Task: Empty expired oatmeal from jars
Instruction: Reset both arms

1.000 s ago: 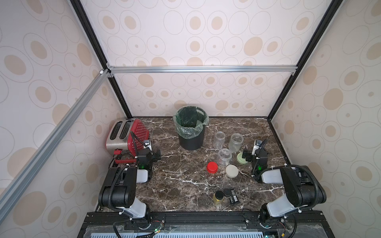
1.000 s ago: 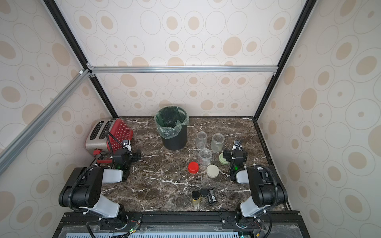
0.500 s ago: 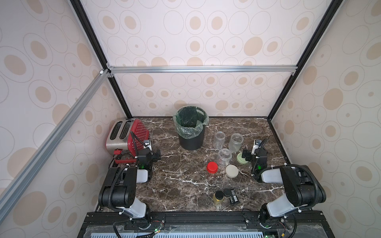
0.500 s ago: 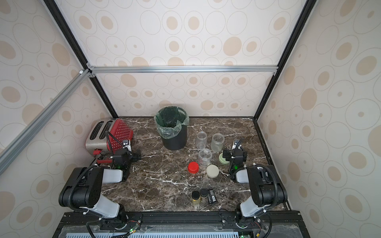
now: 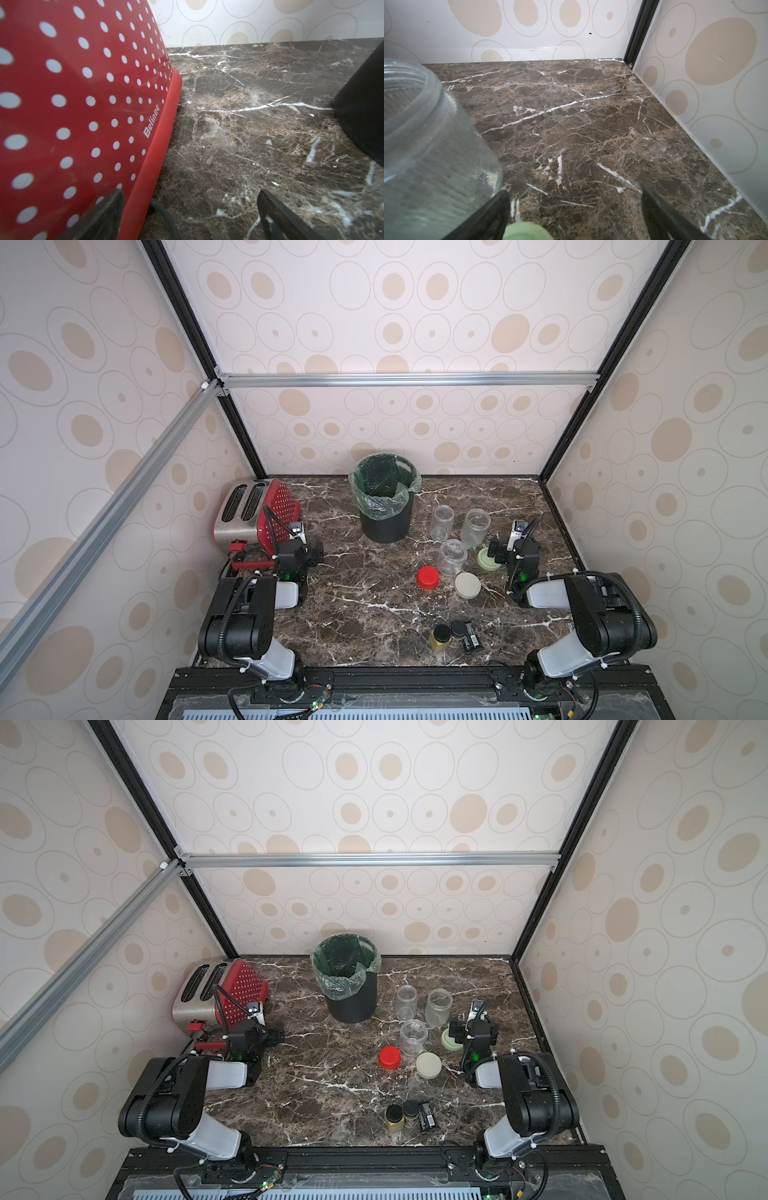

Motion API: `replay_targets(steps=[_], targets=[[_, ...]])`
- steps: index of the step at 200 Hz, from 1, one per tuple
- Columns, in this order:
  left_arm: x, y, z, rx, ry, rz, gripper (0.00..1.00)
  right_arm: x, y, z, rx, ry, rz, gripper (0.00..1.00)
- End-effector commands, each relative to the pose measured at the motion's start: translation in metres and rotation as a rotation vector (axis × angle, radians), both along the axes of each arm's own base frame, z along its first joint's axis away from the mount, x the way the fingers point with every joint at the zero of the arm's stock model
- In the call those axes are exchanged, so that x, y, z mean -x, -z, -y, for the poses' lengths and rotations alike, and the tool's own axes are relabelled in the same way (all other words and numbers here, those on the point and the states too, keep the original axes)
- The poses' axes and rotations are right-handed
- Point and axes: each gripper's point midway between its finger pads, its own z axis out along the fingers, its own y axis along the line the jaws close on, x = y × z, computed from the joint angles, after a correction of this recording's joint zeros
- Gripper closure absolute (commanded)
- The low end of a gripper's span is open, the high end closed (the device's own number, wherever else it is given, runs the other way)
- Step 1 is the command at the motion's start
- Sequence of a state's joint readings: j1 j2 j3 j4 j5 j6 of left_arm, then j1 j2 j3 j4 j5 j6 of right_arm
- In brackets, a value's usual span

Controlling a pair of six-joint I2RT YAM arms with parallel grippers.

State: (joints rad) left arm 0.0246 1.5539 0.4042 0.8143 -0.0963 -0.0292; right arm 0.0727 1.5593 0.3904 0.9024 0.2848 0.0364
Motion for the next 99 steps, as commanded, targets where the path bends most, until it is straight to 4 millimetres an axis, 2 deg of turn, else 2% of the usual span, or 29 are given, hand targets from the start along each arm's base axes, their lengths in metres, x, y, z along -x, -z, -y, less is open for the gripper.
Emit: replay_targets(steps=[1, 33, 36, 40, 45, 53, 58, 61, 63, 67, 71, 78, 85, 92, 96, 99], targets=[[-0.0089, -0.0183, -0.0033, -0.005, -0.012, 0.06, 0.01, 0.0013, 0.001, -0.0003, 0.005, -0.005, 0.002, 0.0], [-0.0092, -0.0179, -0.0032, -0.004, -0.011, 0.058, 0.01, 0.0007, 0.0012, -0.0012, 0.011, -0.006, -0.002, 0.0], [-0.009, -0.0175, -0.0032, -0.004, -0.011, 0.057, 0.01, 0.0005, 0.0009, -0.0011, 0.012, -0.005, -0.002, 0.03], [-0.0093, -0.0181, -0.0028, -0.004, -0.01, 0.059, 0.01, 0.0005, 0.0006, -0.001, 0.011, -0.004, -0.001, 0.12], [-0.0093, -0.018, -0.0031, -0.004, -0.01, 0.058, 0.03, 0.0001, 0.0004, -0.0013, 0.011, -0.006, 0.0, 0.3], [-0.0093, -0.0182, -0.0028, -0.004, -0.01, 0.059, 0.12, 0.0001, 0.0001, -0.0012, 0.01, -0.005, 0.001, 0.58], [-0.0092, -0.0177, -0.0031, -0.004, -0.01, 0.057, 0.25, 0.0001, 0.0, -0.0012, 0.011, -0.006, 0.0, 0.84], [-0.0093, -0.0179, -0.0031, -0.005, -0.01, 0.058, 0.4, 0.0001, 0.0001, -0.0012, 0.011, -0.006, 0.0, 0.96], [-0.0093, -0.0182, -0.0031, -0.004, -0.01, 0.059, 0.52, 0.0001, 0.0005, -0.0012, 0.011, -0.006, -0.001, 1.0], [-0.0089, -0.0178, -0.0033, -0.004, -0.011, 0.058, 0.73, 0.0001, 0.0005, -0.0012, 0.011, -0.006, -0.001, 1.0], [-0.0088, -0.0177, -0.0031, -0.004, -0.011, 0.058, 0.88, 0.0002, 0.0005, -0.0014, 0.011, -0.006, -0.001, 1.0], [-0.009, -0.0179, -0.003, -0.004, -0.01, 0.058, 1.0, 0.0001, 0.0004, -0.0013, 0.011, -0.006, 0.0, 1.0], [-0.0089, -0.0179, -0.0031, -0.005, -0.011, 0.058, 0.99, 0.0002, 0.0005, -0.0011, 0.01, -0.005, -0.001, 1.0], [-0.009, -0.0184, -0.0029, -0.005, -0.01, 0.06, 0.88, 0.0003, 0.0007, -0.0011, 0.012, -0.005, -0.001, 0.86], [-0.009, -0.0181, -0.0028, -0.005, -0.01, 0.059, 0.73, 0.0002, 0.0006, -0.0012, 0.01, -0.005, -0.001, 0.76], [-0.0089, -0.018, -0.0033, -0.005, -0.012, 0.059, 0.57, 0.0005, 0.0008, -0.0013, 0.01, -0.006, -0.001, 0.68]])
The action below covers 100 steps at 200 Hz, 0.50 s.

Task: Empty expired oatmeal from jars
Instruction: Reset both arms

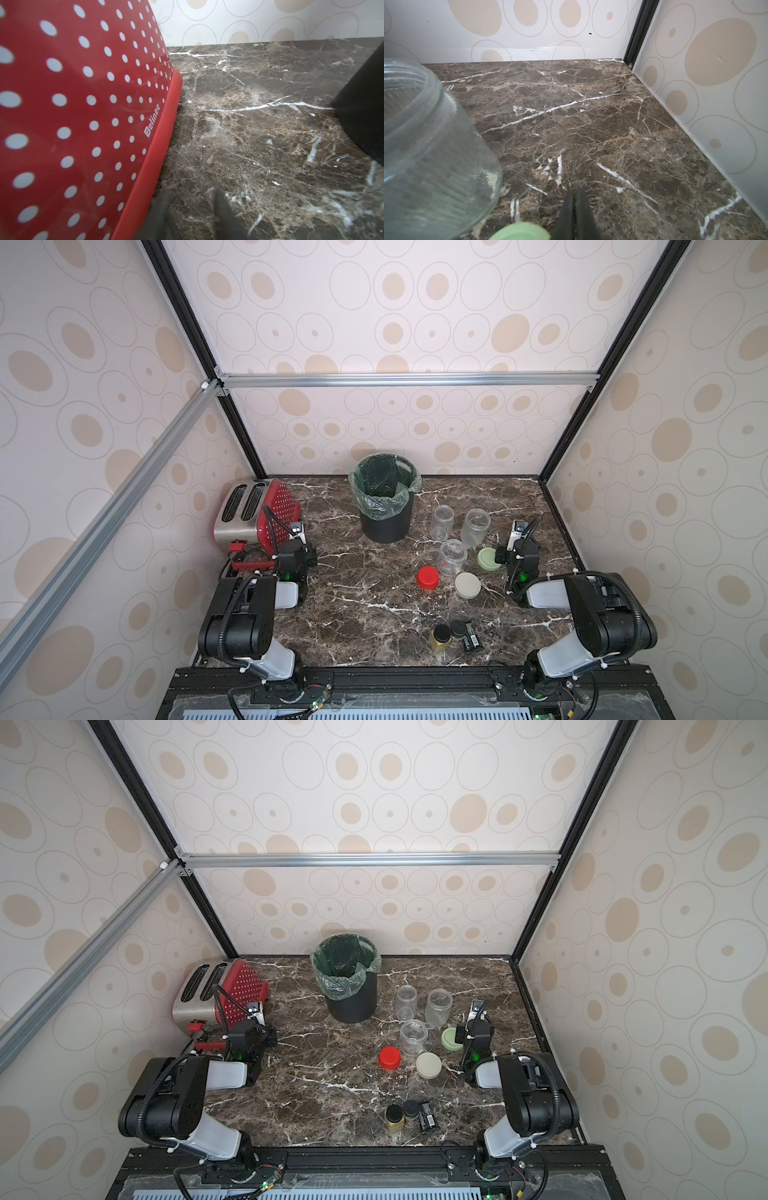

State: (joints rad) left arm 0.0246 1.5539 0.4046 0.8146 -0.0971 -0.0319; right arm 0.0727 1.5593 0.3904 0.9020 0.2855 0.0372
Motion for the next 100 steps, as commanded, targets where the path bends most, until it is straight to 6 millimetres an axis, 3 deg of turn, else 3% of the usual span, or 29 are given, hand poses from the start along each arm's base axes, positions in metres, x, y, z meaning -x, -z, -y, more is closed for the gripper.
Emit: replay_targets(steps=[1, 7, 10, 24, 54, 100], targets=[[-0.0088, -0.0177, -0.0029, -0.007, -0.009, 0.057, 0.52, 0.0004, 0.0004, -0.0015, 0.012, -0.007, 0.0, 0.66], [-0.0088, -0.0181, -0.0028, -0.007, -0.009, 0.058, 0.06, 0.0004, 0.0005, -0.0012, 0.012, -0.006, -0.001, 0.53], [-0.0088, -0.0181, -0.0031, -0.008, -0.009, 0.058, 0.02, 0.0004, 0.0001, -0.0013, 0.012, -0.007, 0.001, 0.49], [-0.0087, -0.0176, -0.0033, -0.007, -0.01, 0.057, 0.01, 0.0005, 0.0001, -0.0012, 0.011, -0.006, 0.001, 0.32], [-0.014, -0.013, -0.0031, -0.004, -0.009, 0.028, 0.01, 0.0007, 0.0001, -0.001, 0.012, -0.005, 0.001, 0.12], [-0.0144, -0.0117, -0.0048, 0.008, -0.008, 0.023, 0.01, 0.0007, 0.0005, -0.0016, 0.013, -0.007, 0.0, 0.01]])
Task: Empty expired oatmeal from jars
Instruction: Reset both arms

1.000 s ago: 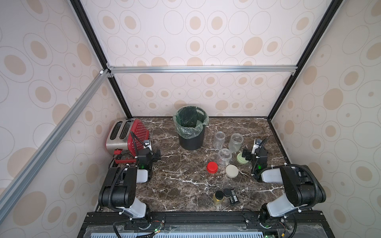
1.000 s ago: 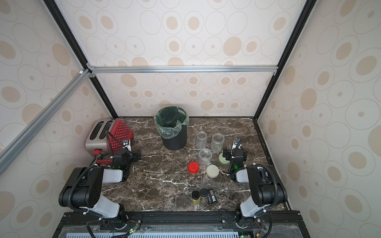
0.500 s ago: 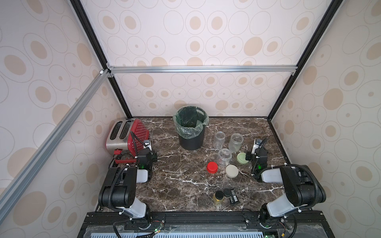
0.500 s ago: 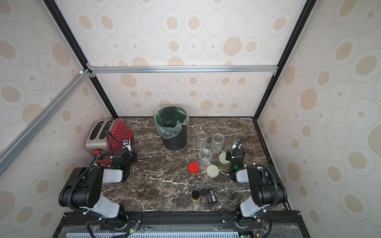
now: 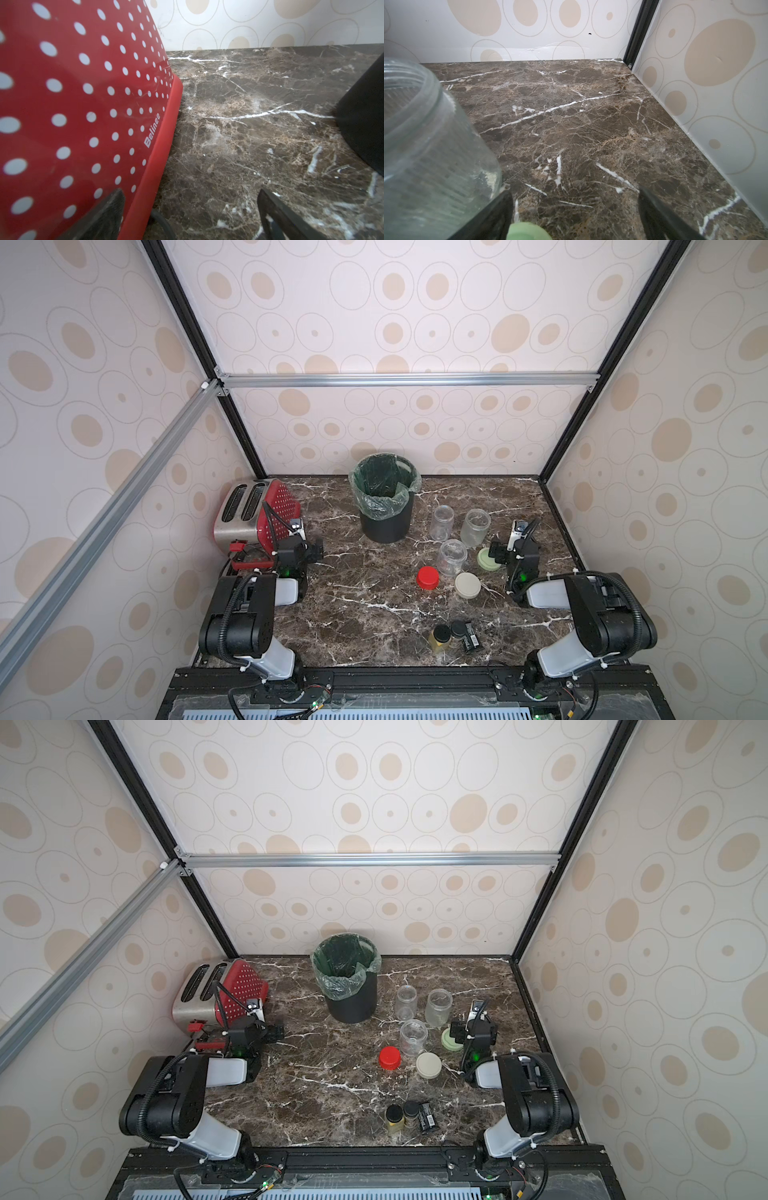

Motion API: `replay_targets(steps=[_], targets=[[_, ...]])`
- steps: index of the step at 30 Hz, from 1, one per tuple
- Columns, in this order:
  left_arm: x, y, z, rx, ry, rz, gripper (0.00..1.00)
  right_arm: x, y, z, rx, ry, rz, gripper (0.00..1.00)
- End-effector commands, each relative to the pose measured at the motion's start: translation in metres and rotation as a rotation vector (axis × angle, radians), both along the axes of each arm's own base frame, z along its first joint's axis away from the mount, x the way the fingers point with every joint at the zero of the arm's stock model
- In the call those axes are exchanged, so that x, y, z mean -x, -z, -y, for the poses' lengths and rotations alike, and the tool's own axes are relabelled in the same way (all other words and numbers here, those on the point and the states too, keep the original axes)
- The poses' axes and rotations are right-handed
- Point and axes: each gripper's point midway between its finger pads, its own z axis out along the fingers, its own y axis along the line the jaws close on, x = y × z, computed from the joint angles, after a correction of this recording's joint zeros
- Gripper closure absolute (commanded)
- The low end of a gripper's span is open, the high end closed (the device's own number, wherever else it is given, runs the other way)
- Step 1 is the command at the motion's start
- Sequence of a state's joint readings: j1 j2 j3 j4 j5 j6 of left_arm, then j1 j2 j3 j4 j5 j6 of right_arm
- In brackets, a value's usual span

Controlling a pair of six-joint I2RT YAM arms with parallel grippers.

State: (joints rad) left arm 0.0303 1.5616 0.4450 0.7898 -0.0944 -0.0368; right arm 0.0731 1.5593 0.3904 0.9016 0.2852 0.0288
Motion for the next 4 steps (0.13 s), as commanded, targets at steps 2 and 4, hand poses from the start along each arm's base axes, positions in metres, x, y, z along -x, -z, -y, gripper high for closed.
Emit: replay_targets(steps=[2, 4], targets=[[-0.0037, -0.0073, -0.0022, 0.001, -0.002, 0.032, 0.01, 0.0008, 0.0005, -0.0013, 0.005, -0.003, 0.002, 0.0], [0.0001, -0.0094, -0.0019, -0.002, 0.001, 0.04, 0.01, 0.0007, 0.0, -0.0013, 0.005, -0.003, 0.003, 0.0]])
